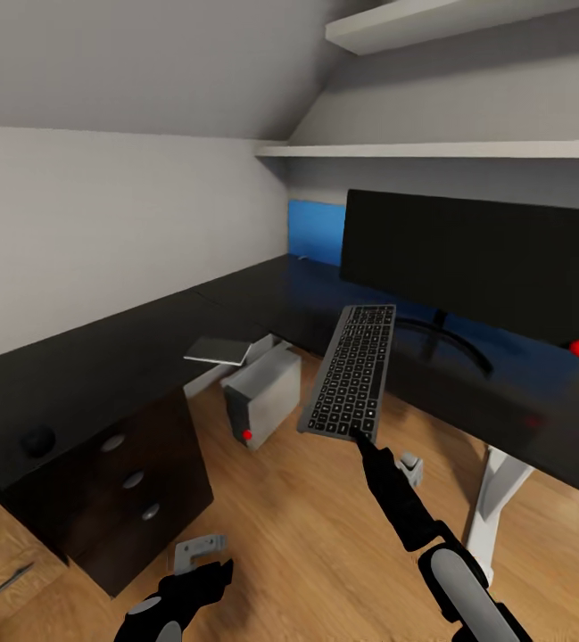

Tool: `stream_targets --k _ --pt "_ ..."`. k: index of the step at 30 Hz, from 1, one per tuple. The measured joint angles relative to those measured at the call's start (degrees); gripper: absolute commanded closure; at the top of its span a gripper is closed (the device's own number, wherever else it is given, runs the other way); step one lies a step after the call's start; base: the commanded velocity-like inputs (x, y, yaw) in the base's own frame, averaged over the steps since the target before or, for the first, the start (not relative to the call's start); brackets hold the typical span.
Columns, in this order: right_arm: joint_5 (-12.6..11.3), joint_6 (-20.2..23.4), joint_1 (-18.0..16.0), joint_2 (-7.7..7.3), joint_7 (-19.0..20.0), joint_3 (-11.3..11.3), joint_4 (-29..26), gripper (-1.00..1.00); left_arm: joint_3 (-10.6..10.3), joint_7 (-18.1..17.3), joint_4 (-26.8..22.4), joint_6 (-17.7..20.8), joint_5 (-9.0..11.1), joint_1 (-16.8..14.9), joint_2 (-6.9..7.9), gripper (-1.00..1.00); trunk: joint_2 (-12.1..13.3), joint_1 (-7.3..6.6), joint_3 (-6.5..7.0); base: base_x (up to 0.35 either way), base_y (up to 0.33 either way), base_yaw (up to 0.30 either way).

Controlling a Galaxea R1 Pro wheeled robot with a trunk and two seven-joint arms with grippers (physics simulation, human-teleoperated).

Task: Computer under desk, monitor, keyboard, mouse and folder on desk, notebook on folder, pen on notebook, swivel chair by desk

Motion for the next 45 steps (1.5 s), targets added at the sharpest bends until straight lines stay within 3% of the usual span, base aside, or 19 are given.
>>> stream_targets --k 14,45 --pt "0.1 0.0 0.0 0.00 0.0 -0.1 -0.1 1.00 0.0 0.1 0.0 0.0 0.0 0.0 0.00 -1.00 0.0 0.00 -0.53 0.000 0.000 -0.238" --pt "-0.3 -0.1 0.0 -0.19 -0.7 -1.0 0.6 1.00 -0.1 0.1 0.0 0.0 0.0 0.0 0.00 -1.00 0.0 0.00 -0.81 0.000 0.000 -0.038"
